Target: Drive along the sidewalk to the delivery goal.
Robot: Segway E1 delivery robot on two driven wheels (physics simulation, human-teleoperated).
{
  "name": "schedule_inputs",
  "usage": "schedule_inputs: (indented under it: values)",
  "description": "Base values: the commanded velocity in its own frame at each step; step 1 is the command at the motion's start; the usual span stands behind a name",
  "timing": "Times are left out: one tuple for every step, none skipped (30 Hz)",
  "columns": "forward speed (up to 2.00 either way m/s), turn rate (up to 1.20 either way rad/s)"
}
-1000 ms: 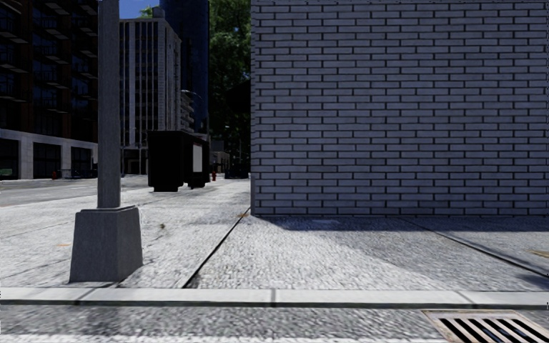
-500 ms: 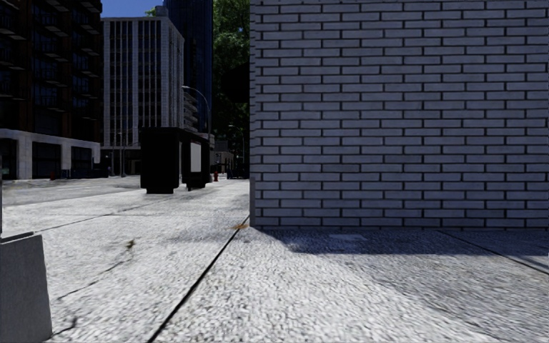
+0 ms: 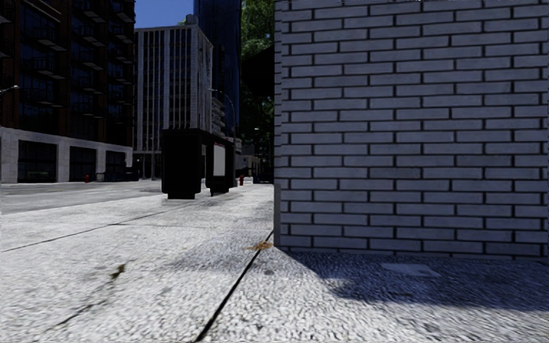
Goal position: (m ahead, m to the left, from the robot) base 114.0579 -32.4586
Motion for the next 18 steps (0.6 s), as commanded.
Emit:
schedule_inputs:
  values:
    - [1.55,0.48]
    - [1.55,0.49]
    - [1.55,0.49]
    - [1.55,0.49]
    - [1.55,0.49]
    - [1.55,0.49]
    - [1.55,0.49]
    - [1.55,0.49]
    - [1.55,0.49]
    - [1.55,0.49]
    - [1.55,0.49]
    - [1.55,0.50]
    - [1.55,0.50]
    - [1.55,0.52]
    - [1.55,0.53]
    - [1.55,0.53]
    - [1.55,0.53]
    - [1.55,0.53]
